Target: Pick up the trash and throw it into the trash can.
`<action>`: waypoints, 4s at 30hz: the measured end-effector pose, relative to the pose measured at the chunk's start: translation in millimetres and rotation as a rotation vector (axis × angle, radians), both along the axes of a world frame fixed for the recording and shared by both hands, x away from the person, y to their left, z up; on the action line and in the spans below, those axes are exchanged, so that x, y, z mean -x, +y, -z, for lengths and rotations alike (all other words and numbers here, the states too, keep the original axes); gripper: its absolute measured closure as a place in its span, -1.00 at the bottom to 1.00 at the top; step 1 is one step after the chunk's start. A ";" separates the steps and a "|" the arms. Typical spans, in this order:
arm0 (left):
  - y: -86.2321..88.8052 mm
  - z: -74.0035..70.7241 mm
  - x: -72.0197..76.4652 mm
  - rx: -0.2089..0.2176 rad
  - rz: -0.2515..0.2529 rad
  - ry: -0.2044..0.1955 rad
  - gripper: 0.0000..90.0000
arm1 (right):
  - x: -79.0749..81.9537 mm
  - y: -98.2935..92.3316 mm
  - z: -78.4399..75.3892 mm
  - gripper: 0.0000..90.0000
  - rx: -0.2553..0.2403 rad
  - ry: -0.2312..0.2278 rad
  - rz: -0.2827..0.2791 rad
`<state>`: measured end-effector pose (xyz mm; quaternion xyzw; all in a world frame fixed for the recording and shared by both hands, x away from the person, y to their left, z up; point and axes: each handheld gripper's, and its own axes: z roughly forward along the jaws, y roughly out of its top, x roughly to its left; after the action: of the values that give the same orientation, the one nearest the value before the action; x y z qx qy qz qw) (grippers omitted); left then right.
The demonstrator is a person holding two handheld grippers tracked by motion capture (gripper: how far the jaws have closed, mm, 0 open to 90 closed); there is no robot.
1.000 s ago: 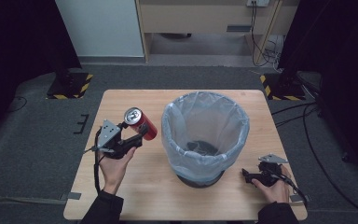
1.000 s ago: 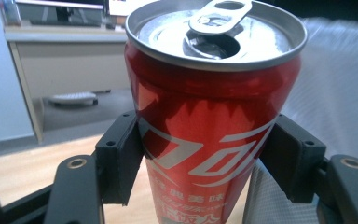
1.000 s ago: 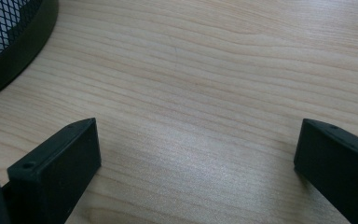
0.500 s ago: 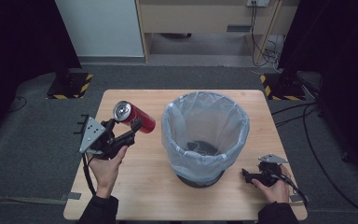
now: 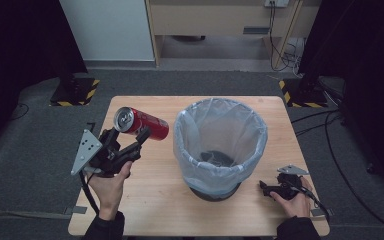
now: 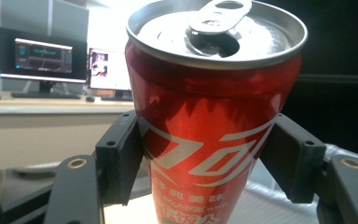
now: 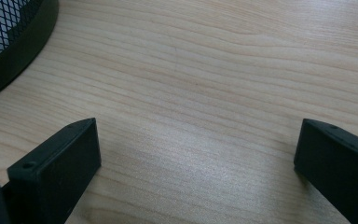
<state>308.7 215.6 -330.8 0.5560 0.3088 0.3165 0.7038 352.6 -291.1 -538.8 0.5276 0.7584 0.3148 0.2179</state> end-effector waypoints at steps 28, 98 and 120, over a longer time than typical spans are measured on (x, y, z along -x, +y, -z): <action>-39.2 -19.9 26.5 0.016 0.133 -0.077 -0.26 | -0.3 0.2 0.0 -0.99 -0.001 0.001 0.000; -64.3 16.1 -2.7 -0.154 0.131 0.099 -0.37 | -0.6 0.5 0.0 -0.99 -0.002 0.001 0.000; -13.0 64.6 -11.1 -0.220 -0.013 0.237 -0.44 | -0.6 0.5 0.0 -0.99 -0.002 0.001 0.000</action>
<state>319.8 202.6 -395.4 0.6612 0.3567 0.2850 0.5954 353.2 -290.5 -538.8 0.5278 0.7582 0.3153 0.2171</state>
